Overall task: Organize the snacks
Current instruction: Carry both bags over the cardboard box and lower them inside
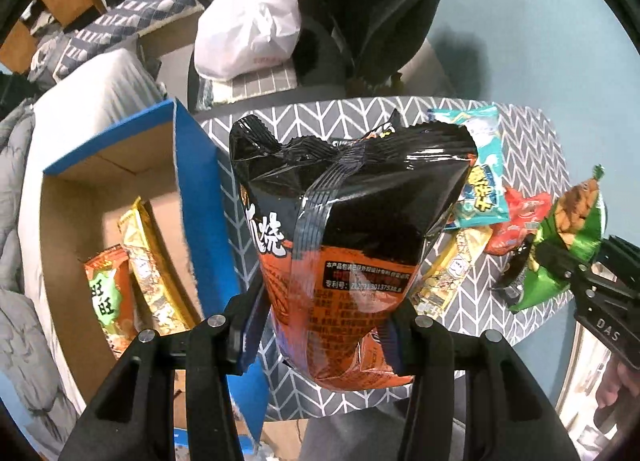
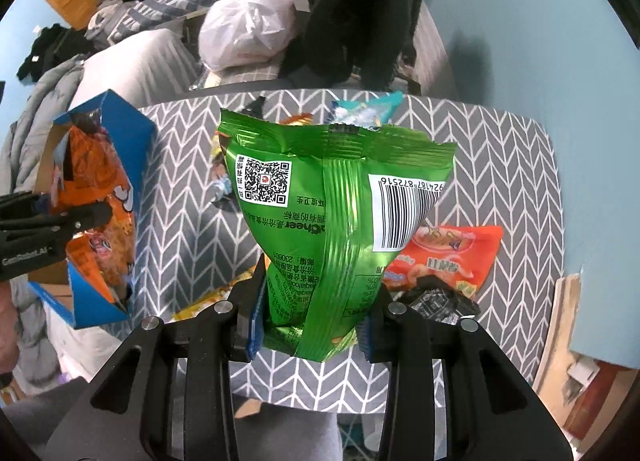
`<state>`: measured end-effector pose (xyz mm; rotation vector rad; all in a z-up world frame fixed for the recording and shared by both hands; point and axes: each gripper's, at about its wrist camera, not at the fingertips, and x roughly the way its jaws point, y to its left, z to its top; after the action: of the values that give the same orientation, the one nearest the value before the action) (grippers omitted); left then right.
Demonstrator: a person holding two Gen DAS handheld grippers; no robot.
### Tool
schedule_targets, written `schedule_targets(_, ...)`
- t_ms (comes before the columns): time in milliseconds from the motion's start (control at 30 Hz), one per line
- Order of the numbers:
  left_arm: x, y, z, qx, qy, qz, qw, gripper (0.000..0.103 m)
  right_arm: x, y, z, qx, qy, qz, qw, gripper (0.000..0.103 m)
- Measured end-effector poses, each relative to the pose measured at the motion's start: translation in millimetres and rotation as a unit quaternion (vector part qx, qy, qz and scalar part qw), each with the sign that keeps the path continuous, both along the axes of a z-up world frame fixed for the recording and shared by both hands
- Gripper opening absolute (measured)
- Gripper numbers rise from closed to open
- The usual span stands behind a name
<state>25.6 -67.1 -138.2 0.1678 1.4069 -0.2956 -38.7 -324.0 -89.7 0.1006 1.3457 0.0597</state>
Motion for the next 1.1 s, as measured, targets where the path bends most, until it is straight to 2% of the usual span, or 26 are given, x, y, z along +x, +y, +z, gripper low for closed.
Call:
schedule_targets(600,-10.9,31.9,59.3,-0.008,-0.061,0.0,0.9981,0.05,19.7,56.1,35.0,0.009,-0.028,0.077,0.997,0.035)
schedule_targets(1100,-15.5,93.2,88.8,-0.01,-0.086,0.057,0.9946,0.05,52.4,135.4,44.2,0.033,-0.051,0.166,0.984,0.035)
